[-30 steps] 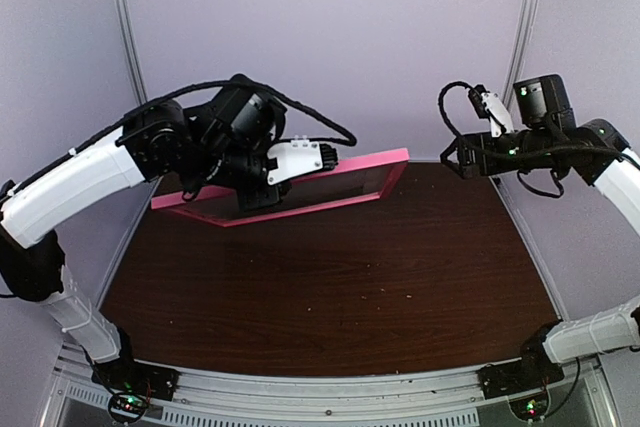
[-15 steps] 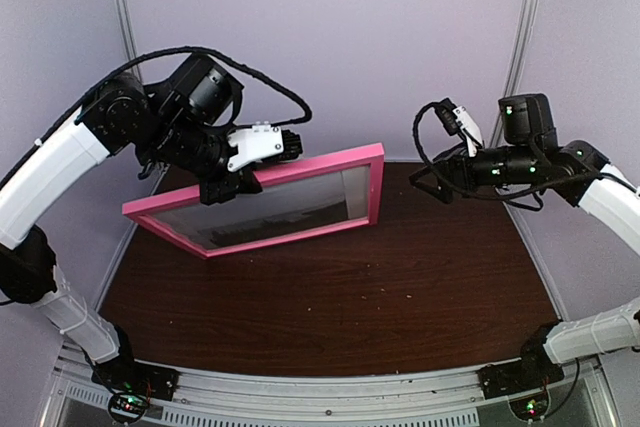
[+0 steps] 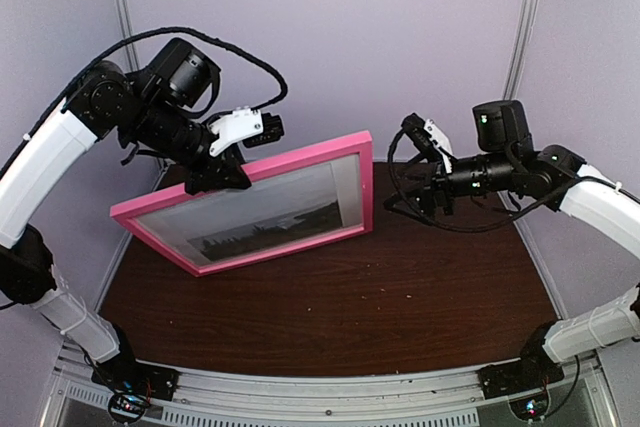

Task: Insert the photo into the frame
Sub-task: Turn over the photo frame.

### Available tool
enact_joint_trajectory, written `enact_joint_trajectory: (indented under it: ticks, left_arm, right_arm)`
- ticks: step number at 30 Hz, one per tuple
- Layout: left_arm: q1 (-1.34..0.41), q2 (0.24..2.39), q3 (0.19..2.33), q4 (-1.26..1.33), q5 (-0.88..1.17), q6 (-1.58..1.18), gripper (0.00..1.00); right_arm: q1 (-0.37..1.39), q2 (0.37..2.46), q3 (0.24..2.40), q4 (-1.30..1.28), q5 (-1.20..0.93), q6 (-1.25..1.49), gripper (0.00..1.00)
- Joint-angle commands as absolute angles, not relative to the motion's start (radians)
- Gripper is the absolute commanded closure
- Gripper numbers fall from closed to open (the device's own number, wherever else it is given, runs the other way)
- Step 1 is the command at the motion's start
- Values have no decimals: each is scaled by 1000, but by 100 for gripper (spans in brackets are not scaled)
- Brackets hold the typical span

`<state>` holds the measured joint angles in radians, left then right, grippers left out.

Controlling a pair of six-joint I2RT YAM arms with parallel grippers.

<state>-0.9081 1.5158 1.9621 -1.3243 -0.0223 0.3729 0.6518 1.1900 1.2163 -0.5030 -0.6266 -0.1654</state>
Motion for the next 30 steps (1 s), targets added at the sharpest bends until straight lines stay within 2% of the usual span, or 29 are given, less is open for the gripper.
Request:
enact_joint_trajectory:
  ticks: [1,10,17,22,27,30]
  left_arm:
    - [-902,1507,2043,-1248,96,335,100]
    - [-900,1513,2061,-1265,164,337,100]
    - [-898,1521,2067,-1266,218,333,100]
    - [-885,1519,2075,-1270,278,329,100]
    - [-872,1519,2073,-1272,291,324,100]
    - [-865,1520,2066,-1273,292,323,100]
  right_arm:
    - [673,1217,1244,-458,-645,-209,3]
    - [703,1266,1317,-476,-634,-258,4]
    - [747,1305,1341,-499,-640,-298,11]
    - [779,1320,1368,-510,-646,-304,20]
    - [796,1320,1378,-528,-640,-308,37]
    - [797,1308,1364,-513,-631,-288,44]
